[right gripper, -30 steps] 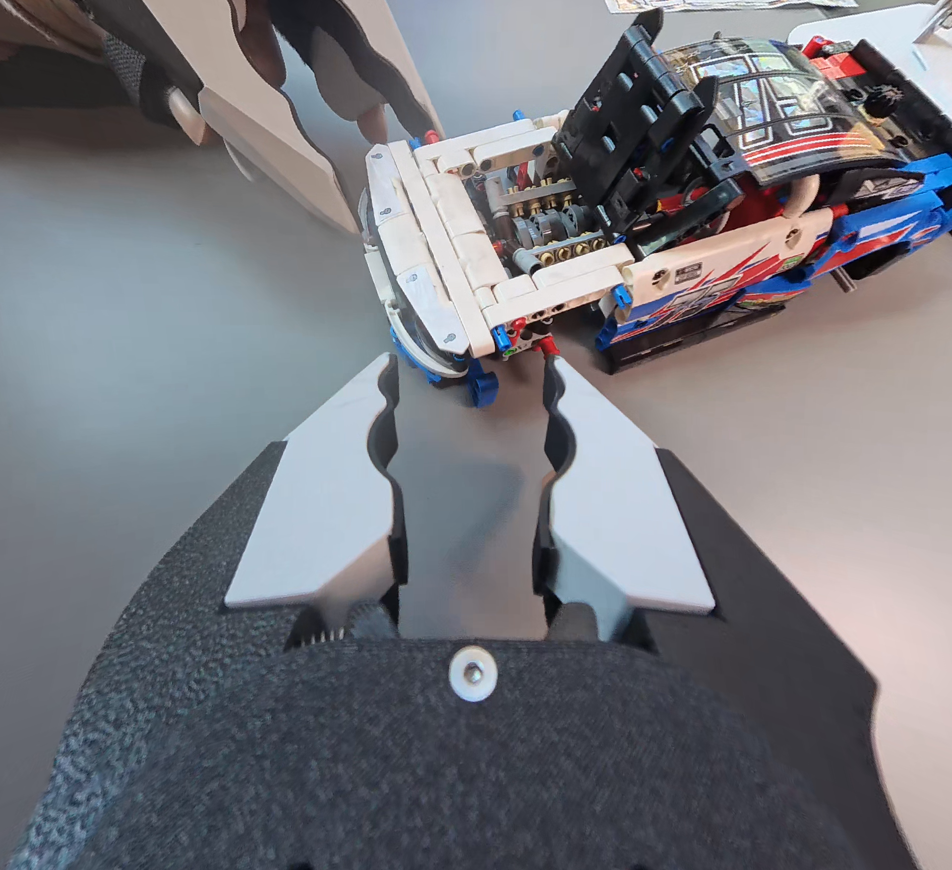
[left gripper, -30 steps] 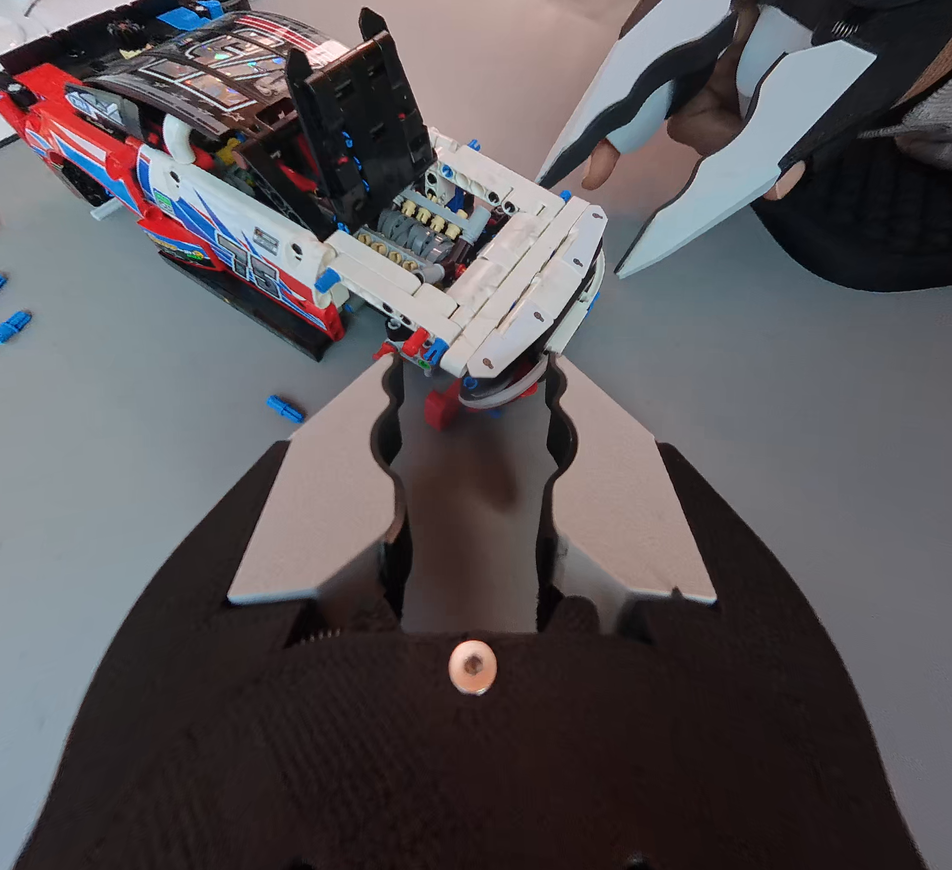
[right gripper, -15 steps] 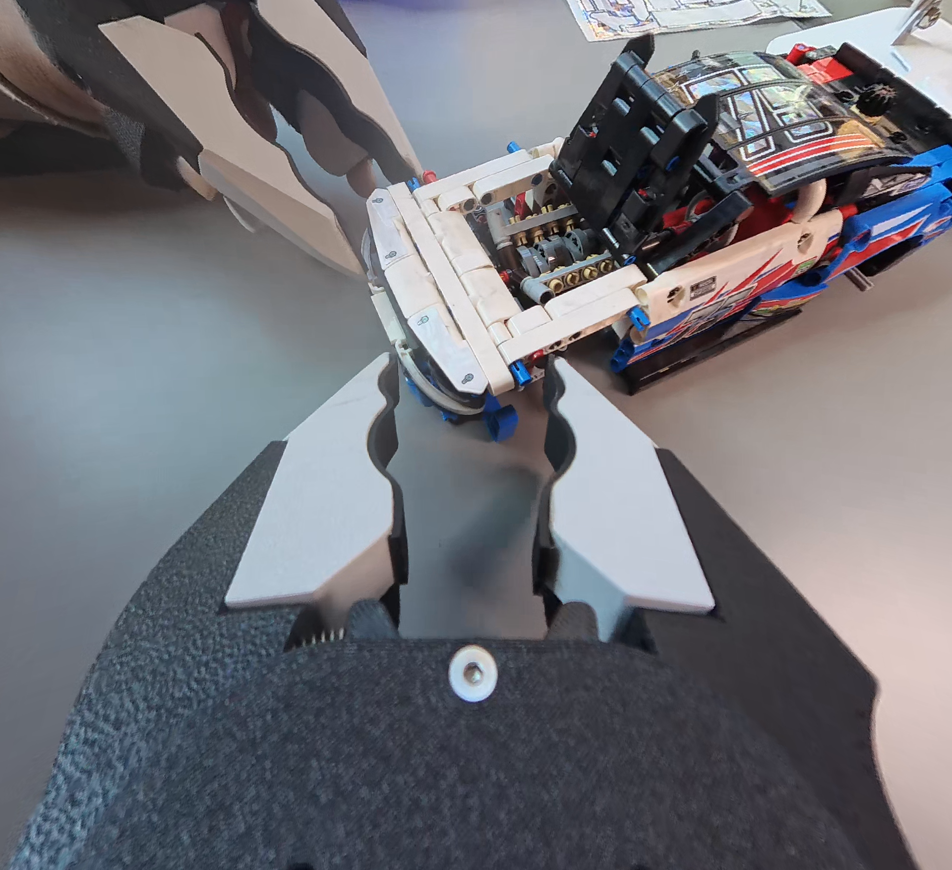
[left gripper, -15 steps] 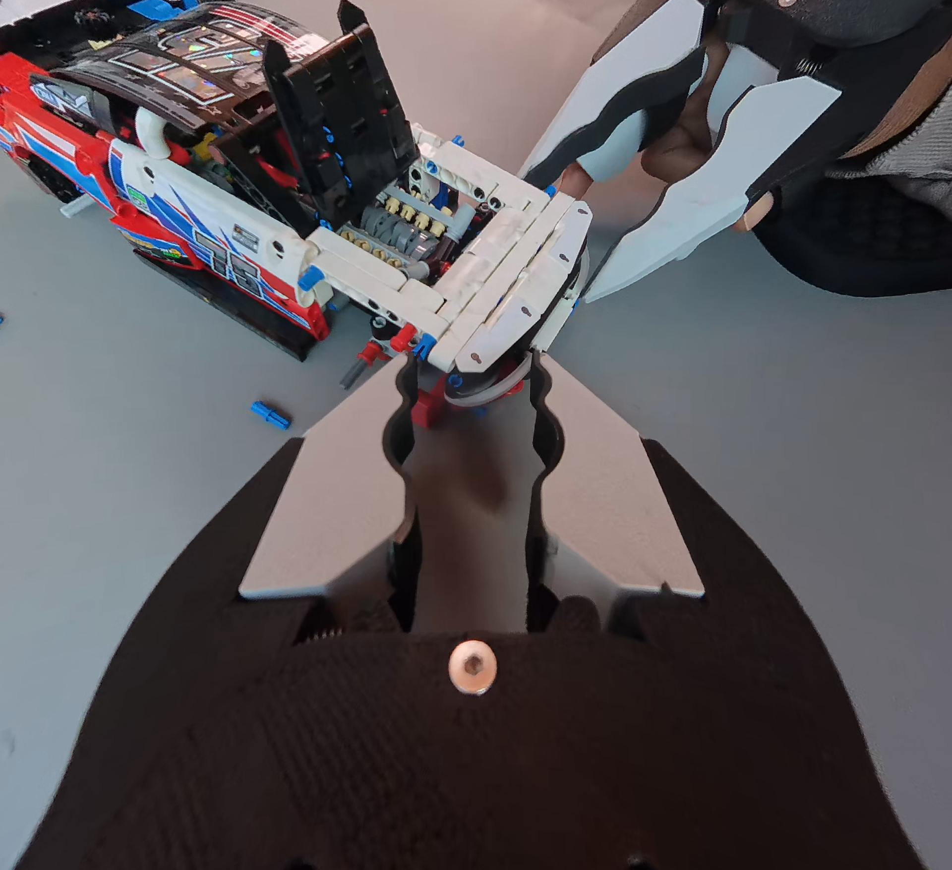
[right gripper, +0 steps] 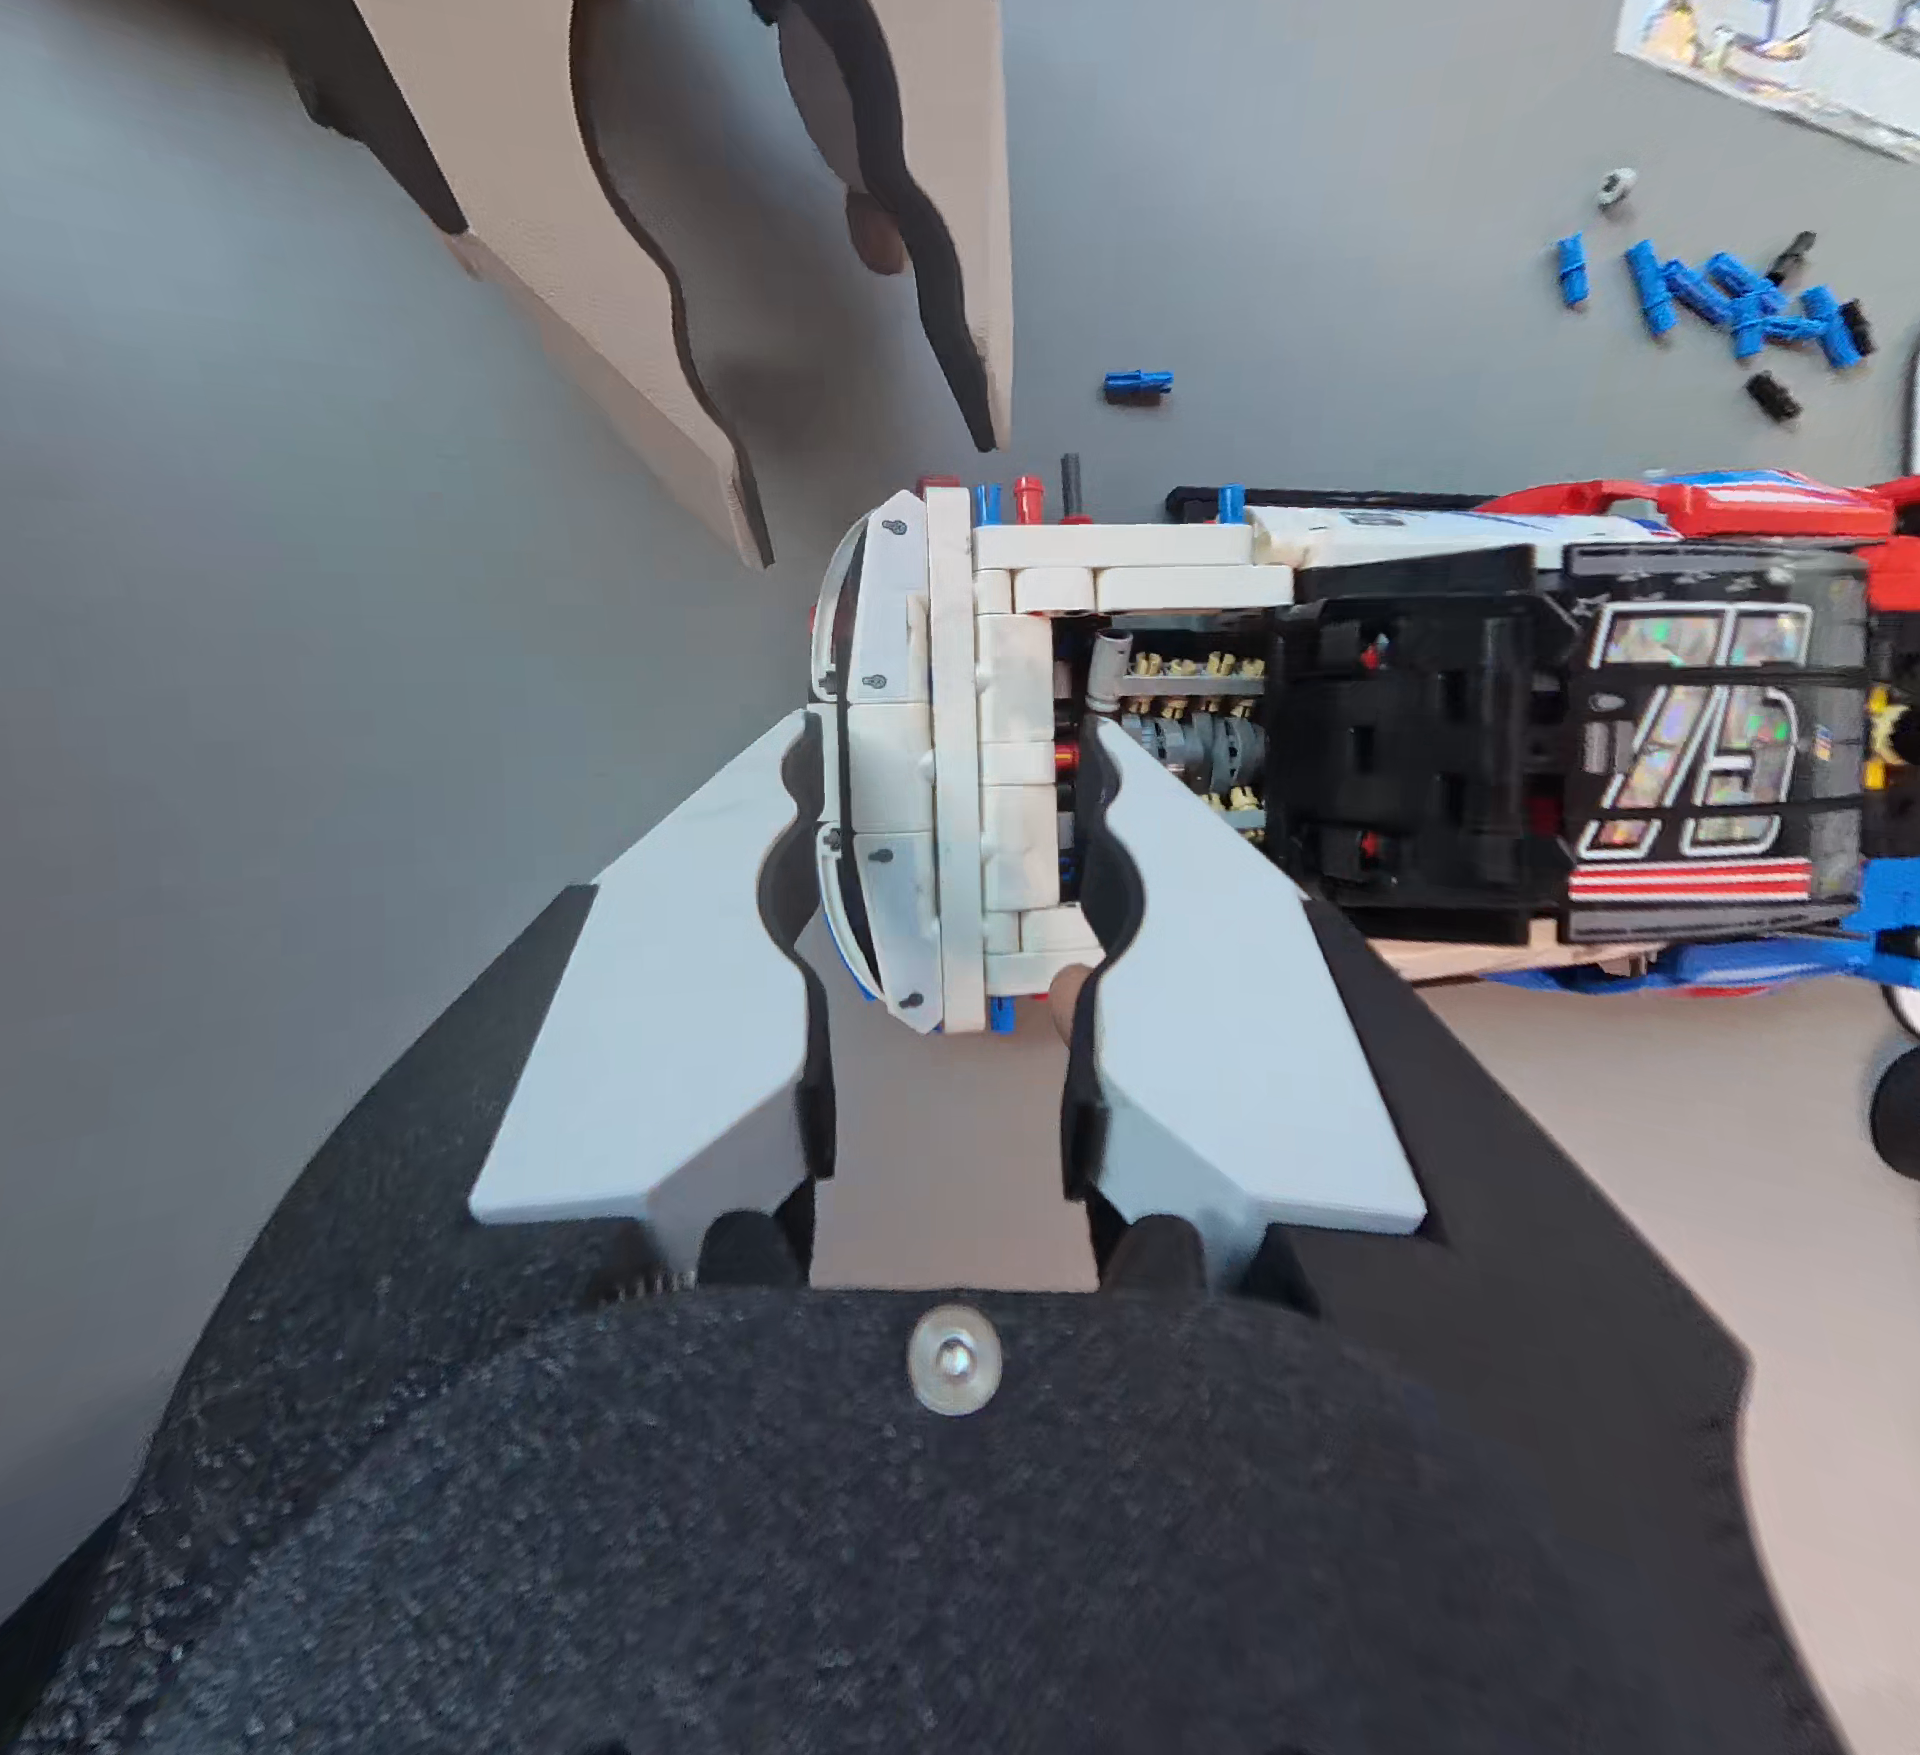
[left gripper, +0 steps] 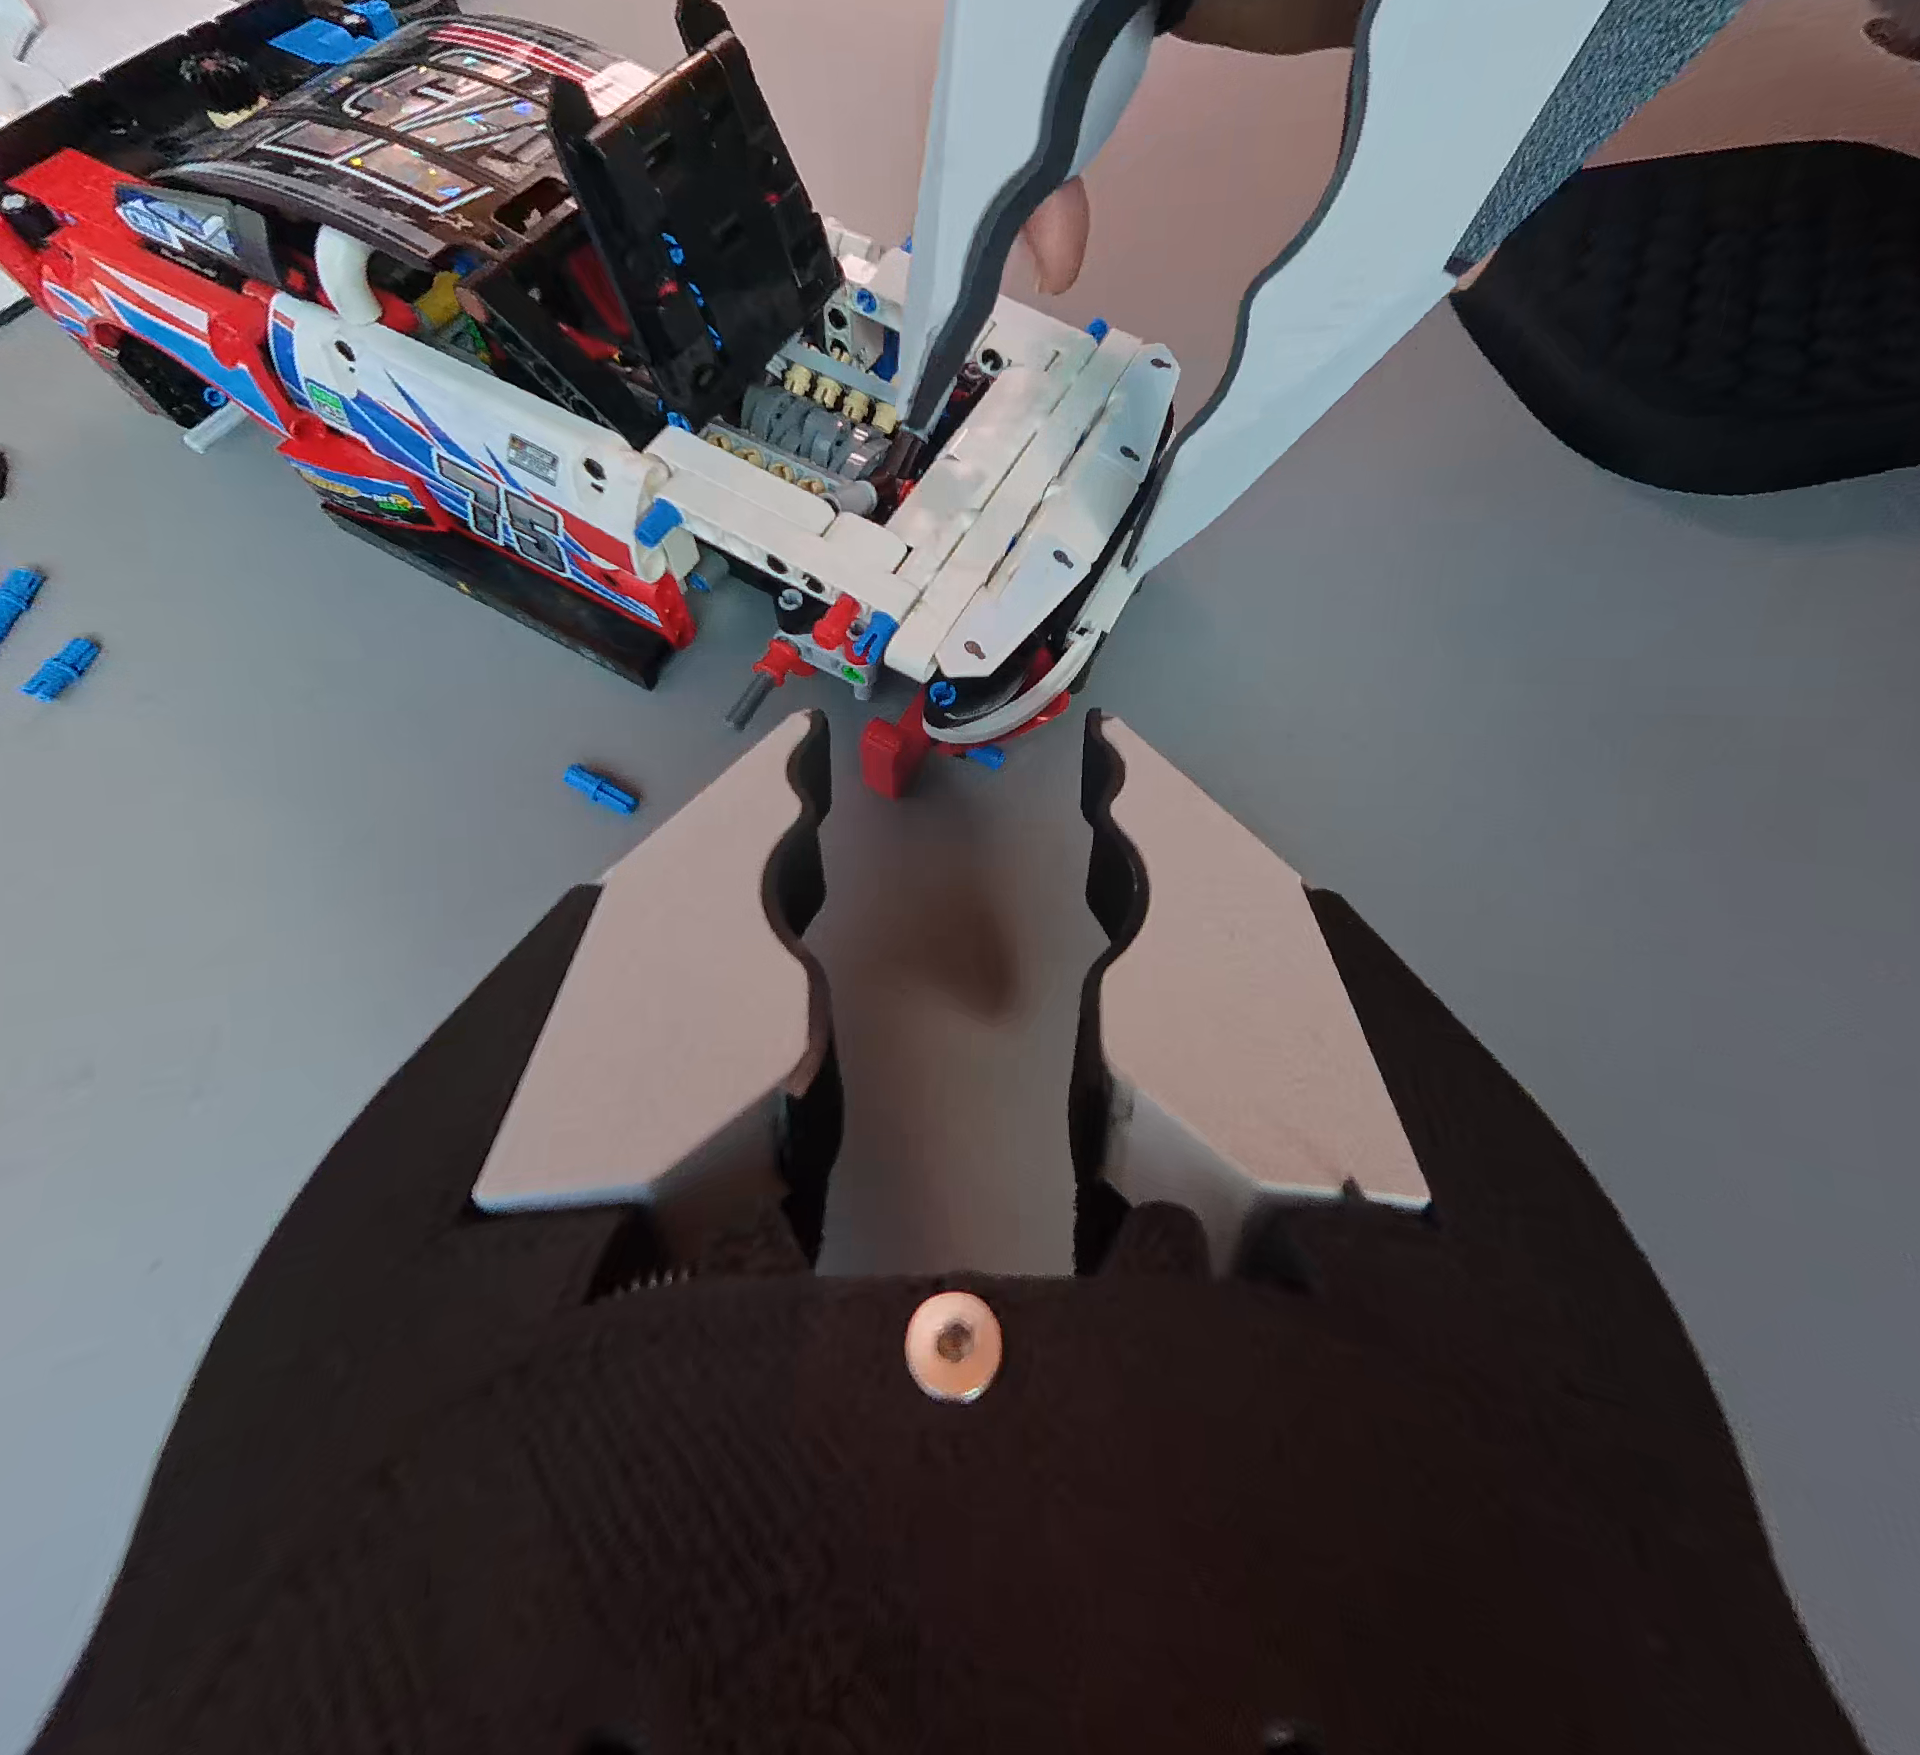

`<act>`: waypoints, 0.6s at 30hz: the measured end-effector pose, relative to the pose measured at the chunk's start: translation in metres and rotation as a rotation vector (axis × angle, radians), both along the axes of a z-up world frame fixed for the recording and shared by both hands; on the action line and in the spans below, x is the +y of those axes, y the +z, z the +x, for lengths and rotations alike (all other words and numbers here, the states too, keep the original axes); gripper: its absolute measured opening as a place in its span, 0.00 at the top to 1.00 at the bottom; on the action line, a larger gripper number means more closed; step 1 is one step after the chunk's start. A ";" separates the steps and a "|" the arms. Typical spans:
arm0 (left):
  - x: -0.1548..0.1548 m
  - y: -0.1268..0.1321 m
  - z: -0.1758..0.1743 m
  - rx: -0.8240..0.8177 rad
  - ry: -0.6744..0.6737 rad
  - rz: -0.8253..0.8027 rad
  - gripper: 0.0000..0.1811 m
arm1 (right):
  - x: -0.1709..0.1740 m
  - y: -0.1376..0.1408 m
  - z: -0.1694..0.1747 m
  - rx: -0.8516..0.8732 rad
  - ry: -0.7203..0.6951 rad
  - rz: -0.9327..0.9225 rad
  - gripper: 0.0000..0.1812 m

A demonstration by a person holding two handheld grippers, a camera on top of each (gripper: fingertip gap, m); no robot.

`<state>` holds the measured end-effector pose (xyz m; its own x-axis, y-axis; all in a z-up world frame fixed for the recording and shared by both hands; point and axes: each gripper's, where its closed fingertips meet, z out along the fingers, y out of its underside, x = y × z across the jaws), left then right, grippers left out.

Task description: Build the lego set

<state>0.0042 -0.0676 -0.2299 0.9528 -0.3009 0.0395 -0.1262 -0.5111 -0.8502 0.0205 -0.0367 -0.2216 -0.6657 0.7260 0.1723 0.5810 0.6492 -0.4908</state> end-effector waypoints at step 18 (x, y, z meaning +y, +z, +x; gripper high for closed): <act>-0.001 0.000 0.002 0.019 -0.007 0.004 0.77 | -0.005 -0.010 -0.005 -0.128 0.042 0.072 0.78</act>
